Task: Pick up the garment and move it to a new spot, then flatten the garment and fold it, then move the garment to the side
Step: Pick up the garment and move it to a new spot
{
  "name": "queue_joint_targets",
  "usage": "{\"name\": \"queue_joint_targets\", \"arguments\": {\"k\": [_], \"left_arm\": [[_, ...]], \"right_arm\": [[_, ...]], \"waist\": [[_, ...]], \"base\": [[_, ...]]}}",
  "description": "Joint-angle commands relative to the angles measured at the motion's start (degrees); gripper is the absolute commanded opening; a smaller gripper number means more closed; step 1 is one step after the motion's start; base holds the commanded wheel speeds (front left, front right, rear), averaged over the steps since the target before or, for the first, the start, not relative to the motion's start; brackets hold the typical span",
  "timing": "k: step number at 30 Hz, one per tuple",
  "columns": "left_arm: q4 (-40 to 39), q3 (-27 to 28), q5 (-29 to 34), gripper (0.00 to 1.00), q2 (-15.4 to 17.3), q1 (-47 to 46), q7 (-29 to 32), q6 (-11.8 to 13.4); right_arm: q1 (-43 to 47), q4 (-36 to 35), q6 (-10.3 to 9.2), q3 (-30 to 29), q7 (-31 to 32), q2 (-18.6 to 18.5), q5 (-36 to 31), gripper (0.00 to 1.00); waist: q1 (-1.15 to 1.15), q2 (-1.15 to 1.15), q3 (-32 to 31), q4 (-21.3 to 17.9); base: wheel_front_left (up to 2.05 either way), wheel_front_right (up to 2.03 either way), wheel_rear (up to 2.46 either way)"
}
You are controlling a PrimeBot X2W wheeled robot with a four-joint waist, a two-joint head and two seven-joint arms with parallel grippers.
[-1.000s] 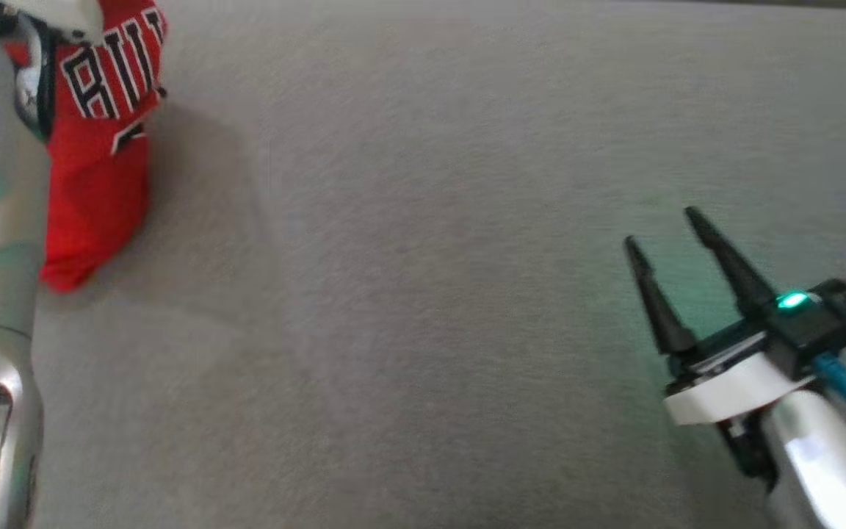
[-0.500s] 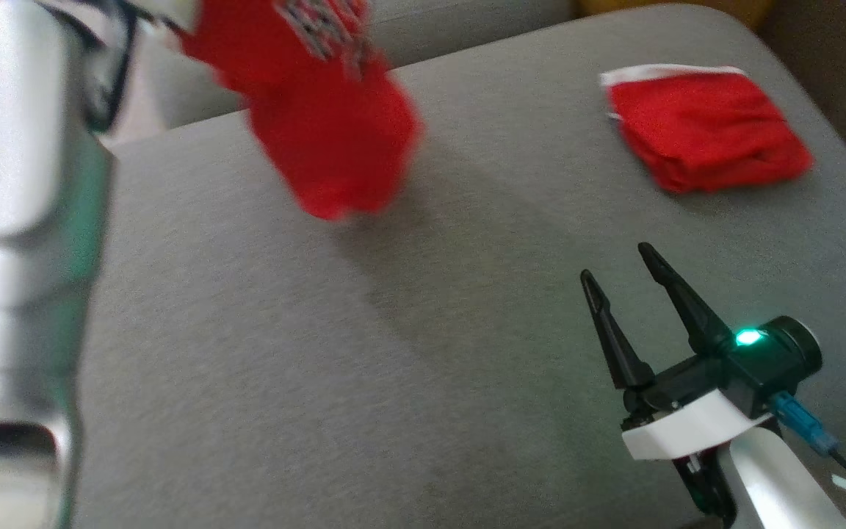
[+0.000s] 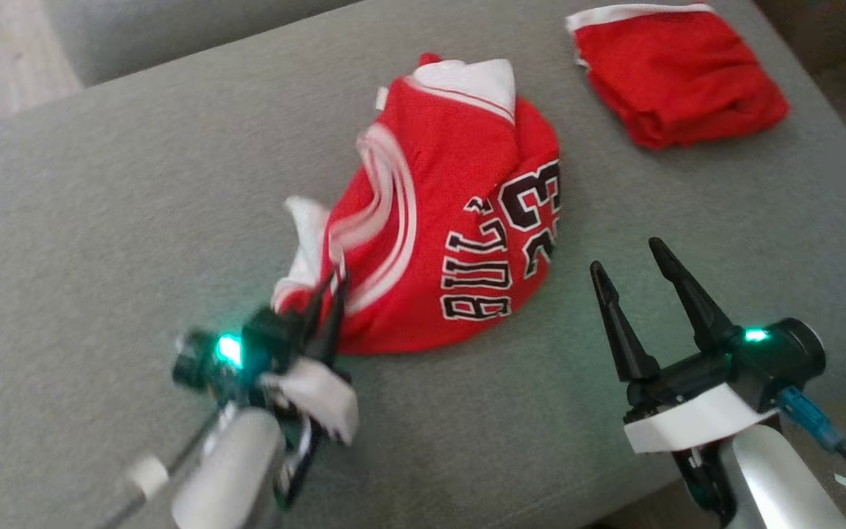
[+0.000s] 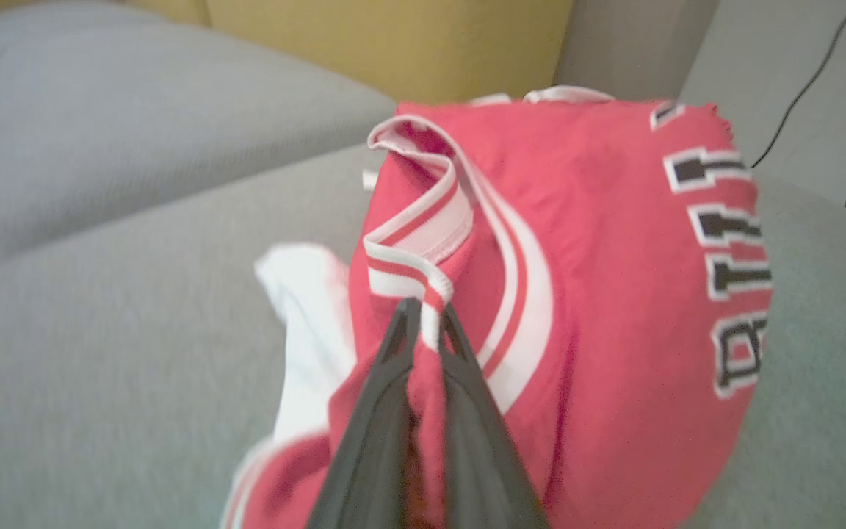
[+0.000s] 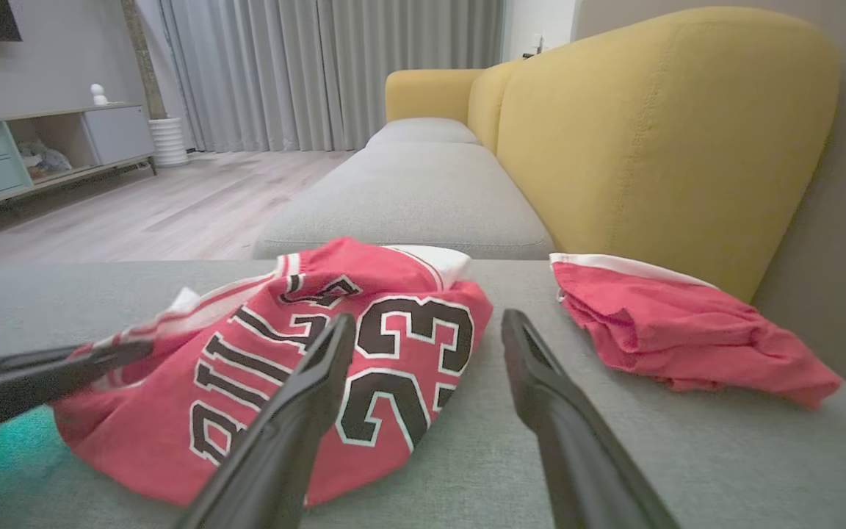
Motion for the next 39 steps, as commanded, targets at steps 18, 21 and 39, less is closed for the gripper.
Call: {"name": "queue_joint_targets", "arguments": {"k": [18,21,39], "left_arm": [[-19.55,11.32,-1.24,1.0,-3.33,21.25,-10.31,11.89],[-23.39,13.42,0.25,1.0,-3.35,26.02,-10.31,11.66],[-28.77,16.21,4.94,1.0,-3.36,34.68,-10.32,9.24]], "right_arm": [[5.94,3.97,-0.04,-3.76,0.02,-0.65,0.05,1.0],[7.58,4.31,-0.04,-4.12,0.02,0.01,-0.07,1.0],[12.1,4.37,-0.04,-5.41,0.02,2.39,-1.33,1.0]], "waist": [[-0.02,0.0,-12.12,16.85],[-0.02,0.0,-13.74,18.08],[-0.02,0.0,-17.25,19.75]], "base": [[0.0,0.0,0.0],[0.0,0.0,0.0],[0.0,0.0,0.0]]}}
